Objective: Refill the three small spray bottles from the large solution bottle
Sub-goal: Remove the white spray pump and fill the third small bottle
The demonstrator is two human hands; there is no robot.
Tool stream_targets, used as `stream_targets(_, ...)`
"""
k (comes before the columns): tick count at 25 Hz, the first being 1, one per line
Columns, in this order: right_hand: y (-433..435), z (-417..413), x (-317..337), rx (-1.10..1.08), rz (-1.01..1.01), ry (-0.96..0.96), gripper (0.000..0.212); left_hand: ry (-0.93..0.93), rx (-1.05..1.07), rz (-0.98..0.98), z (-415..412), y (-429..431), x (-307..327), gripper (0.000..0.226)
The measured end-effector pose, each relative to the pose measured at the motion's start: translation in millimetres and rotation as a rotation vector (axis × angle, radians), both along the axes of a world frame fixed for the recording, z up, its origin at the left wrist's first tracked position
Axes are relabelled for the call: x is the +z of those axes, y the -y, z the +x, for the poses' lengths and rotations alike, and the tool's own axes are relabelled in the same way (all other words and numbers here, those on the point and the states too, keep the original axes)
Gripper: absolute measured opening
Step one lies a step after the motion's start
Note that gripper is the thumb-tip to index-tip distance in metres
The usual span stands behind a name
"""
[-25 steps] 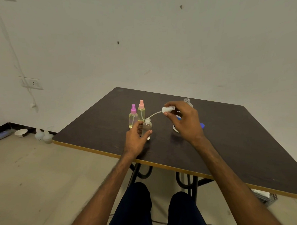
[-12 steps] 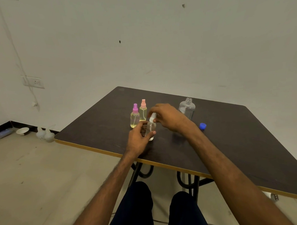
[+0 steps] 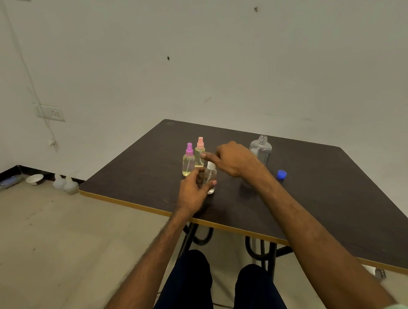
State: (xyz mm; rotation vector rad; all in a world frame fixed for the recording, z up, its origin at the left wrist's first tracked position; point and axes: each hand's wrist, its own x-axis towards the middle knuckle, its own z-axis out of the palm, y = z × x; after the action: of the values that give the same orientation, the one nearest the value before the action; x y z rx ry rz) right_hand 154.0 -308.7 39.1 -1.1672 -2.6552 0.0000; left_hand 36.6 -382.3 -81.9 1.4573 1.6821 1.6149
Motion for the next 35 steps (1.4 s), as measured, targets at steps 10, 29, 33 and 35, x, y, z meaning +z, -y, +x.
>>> stream_targets(10,6,16,-65,0.059,-0.377,-0.756,0.022,-0.027,-0.008,-0.005,-3,-2,-5,0.043)
stream_targets(29,20,0,-98,0.159,-0.591,-1.133,0.034,0.033,-0.032,-0.006,-2,-4,-1,0.04)
stream_targets(33,22,-6,-94,-0.043,-0.477,-1.172,0.029,0.003,-0.024,-0.007,-2,-4,-2,0.037)
stream_targets(35,20,-6,-93,0.001,-0.56,-1.166,0.038,0.006,-0.024,-0.01,-2,-3,-2,0.036)
